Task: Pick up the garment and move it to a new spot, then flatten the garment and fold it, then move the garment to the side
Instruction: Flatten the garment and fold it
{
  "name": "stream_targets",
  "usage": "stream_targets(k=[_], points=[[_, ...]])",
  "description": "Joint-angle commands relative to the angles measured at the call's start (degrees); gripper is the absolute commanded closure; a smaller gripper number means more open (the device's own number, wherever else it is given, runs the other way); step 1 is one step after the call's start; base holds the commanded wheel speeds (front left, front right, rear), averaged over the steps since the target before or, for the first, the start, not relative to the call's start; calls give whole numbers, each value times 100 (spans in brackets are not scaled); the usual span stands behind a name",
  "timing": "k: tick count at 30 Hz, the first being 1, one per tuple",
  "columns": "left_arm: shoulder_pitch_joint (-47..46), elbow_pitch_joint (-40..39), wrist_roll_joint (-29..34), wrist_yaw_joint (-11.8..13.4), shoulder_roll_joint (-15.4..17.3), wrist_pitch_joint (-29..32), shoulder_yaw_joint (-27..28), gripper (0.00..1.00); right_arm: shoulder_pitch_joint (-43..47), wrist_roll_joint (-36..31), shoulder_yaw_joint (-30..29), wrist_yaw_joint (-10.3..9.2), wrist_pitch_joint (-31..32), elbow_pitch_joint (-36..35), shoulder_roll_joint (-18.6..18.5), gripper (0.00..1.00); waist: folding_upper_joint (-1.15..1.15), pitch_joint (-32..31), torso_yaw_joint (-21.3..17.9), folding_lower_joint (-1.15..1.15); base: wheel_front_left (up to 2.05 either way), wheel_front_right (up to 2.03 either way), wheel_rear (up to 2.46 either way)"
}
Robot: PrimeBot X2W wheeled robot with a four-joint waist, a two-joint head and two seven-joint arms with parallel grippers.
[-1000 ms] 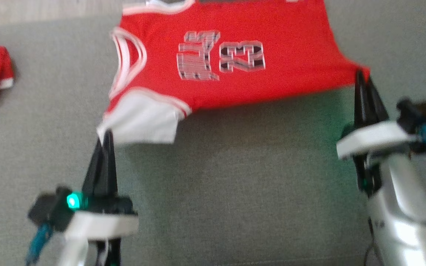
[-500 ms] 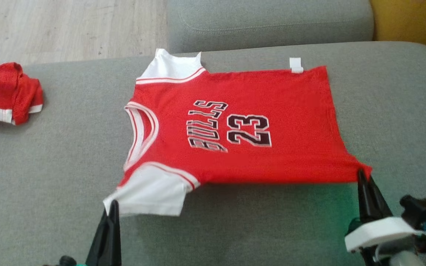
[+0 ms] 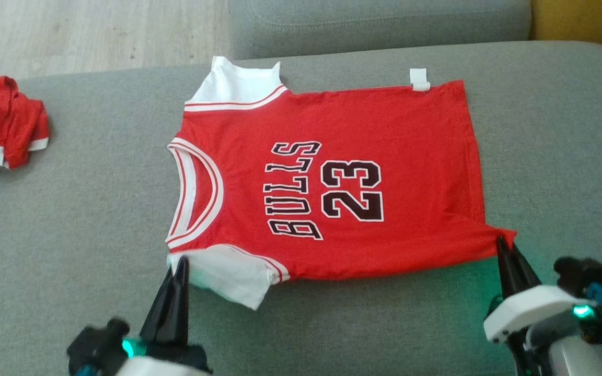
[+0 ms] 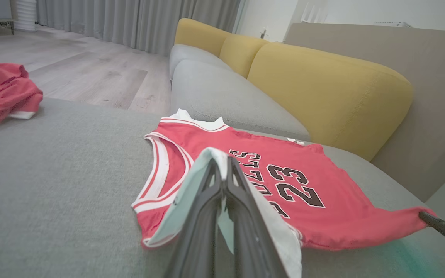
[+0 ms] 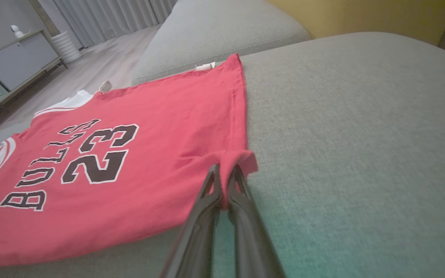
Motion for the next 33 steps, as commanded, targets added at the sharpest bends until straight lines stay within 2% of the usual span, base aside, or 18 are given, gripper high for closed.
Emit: stream_targets(k=[1, 7, 19, 28, 29, 30, 31, 32, 33], points=[[-322, -154, 53, -21, 32, 8, 127, 100, -279, -23, 121, 22, 9, -181, -36, 100, 0, 28, -13, -1, 0, 0, 0], [-1341, 312, 216, -121, 99, 99, 61, 100, -602, 177, 46, 22, 182, -184, -36, 100, 0, 220, -46, -1, 0, 0, 0], [-3767, 2162, 322, -368, 186, -10, -56, 100, -1454, 444, 307, 22, 57, 232, -36, 100, 0, 895, -326, -1, 0, 0, 0], [-4616, 3274, 245, -443, 284, -258, -154, 100, -2134, 464, 486, 22, -117, 888, -36, 100, 0, 1167, -436, -1, 0, 0, 0], [-4641, 3344, 223, -444, 279, -311, -139, 100, -2192, 455, 503, 22, -156, 952, -36, 92, 0, 1172, -433, -1, 0, 0, 0], [-4656, 3409, 203, -441, 274, -364, -119, 100, -2248, 459, 528, 22, -200, 1011, -36, 60, 0, 1172, -425, -1, 0, 0, 0], [-4662, 3469, 185, -440, 269, -410, -101, 93, -2298, 477, 559, 22, -259, 1057, -36, 13, 0, 1166, -415, -1, 0, 0, 0], [-4661, 3523, 176, -441, 266, -452, -100, 66, -2340, 482, 570, 22, -314, 1115, -36, 0, 0, 1154, -399, -1, 0, 0, 0], [-4652, 3577, 166, -439, 257, -486, -97, 22, -2378, 489, 582, 22, -383, 1158, -36, 0, 0, 1137, -380, -1, 0, 0, 0]])
